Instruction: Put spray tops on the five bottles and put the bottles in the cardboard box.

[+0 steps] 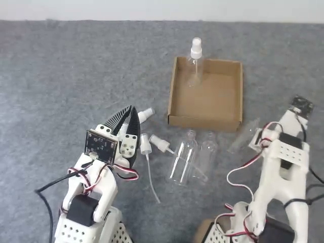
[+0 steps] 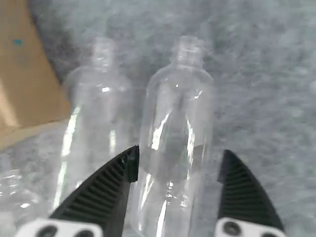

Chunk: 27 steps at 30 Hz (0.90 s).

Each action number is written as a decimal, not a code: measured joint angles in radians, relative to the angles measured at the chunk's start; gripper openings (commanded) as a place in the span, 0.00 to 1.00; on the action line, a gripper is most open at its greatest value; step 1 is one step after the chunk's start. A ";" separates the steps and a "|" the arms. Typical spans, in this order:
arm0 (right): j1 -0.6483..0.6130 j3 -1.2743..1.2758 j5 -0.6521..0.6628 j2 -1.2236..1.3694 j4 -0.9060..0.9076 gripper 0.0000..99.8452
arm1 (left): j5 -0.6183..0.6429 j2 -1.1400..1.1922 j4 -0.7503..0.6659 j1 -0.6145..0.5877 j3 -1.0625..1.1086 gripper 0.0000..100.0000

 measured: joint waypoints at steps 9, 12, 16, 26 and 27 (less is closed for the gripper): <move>0.092 0.037 0.209 -0.023 -0.008 0.10 | 0.000 0.029 0.034 -0.106 -0.126 0.01; 0.135 0.041 0.339 -0.029 -0.008 0.10 | 0.000 0.155 0.100 -0.117 -0.261 0.01; 0.189 0.043 0.542 -0.035 0.002 0.10 | -0.071 0.423 0.255 -0.117 -0.494 0.01; 0.293 0.043 1.056 -0.051 0.066 0.10 | -0.190 1.208 0.634 -0.132 -0.927 0.14; 0.302 0.043 1.077 -0.051 0.066 0.10 | -0.190 1.264 0.629 -0.141 -0.939 0.14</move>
